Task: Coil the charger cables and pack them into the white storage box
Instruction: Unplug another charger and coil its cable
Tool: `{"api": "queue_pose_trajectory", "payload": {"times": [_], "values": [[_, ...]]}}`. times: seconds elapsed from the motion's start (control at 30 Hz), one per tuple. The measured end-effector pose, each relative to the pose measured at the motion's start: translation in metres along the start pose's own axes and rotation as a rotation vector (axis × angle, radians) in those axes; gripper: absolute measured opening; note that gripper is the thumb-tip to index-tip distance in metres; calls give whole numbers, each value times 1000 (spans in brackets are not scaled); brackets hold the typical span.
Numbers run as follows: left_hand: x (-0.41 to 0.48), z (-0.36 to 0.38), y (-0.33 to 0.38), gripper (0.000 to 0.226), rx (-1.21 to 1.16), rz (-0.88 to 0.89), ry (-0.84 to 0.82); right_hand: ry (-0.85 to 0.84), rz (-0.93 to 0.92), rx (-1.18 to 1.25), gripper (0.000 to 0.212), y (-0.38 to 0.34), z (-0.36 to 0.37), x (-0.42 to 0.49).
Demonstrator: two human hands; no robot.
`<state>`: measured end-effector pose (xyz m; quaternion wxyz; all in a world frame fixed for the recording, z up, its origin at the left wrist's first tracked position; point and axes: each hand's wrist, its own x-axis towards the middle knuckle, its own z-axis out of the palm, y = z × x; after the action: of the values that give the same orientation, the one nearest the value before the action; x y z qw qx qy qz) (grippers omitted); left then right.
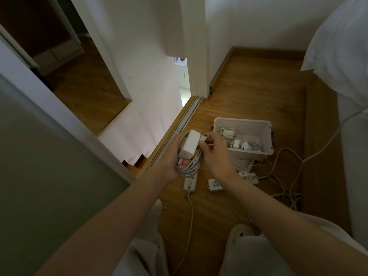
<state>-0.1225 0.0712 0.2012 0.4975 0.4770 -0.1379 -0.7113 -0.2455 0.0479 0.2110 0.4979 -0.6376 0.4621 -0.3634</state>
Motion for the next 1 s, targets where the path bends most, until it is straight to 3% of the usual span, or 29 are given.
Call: {"api": "queue_pose_trajectory", "payload": {"times": [0.07, 0.13, 0.27, 0.47, 0.57, 0.63, 0.77, 0.87, 1.0], "values": [[5, -6, -1, 42, 25, 27, 45, 66, -122, -115, 5, -6, -1, -2], [8, -11, 1, 37, 37, 58, 98, 54, -224, -67, 6, -14, -1, -8], [9, -26, 9, 32, 26, 95, 80, -71, -213, 90, 8, -28, 5, -24], [11, -30, 16, 33, -96, 104, -16, 16, -209, 231, 9, -39, 0, -21], [11, -28, 20, 39, -178, 130, -114, 94, -89, 370, 16, -45, -8, -13], [6, -19, 22, 45, -215, 165, -178, 128, 100, 445, 11, -43, -15, -4], [-3, -3, 19, 47, -115, 212, -225, -7, 537, 565, 15, -30, -22, 7], [-6, 0, 17, 48, -48, 225, -240, -135, 589, 379, 19, -28, -22, 7], [-7, -2, 18, 49, -79, 195, -251, -287, 467, 264, 23, -26, -25, 5]]}}
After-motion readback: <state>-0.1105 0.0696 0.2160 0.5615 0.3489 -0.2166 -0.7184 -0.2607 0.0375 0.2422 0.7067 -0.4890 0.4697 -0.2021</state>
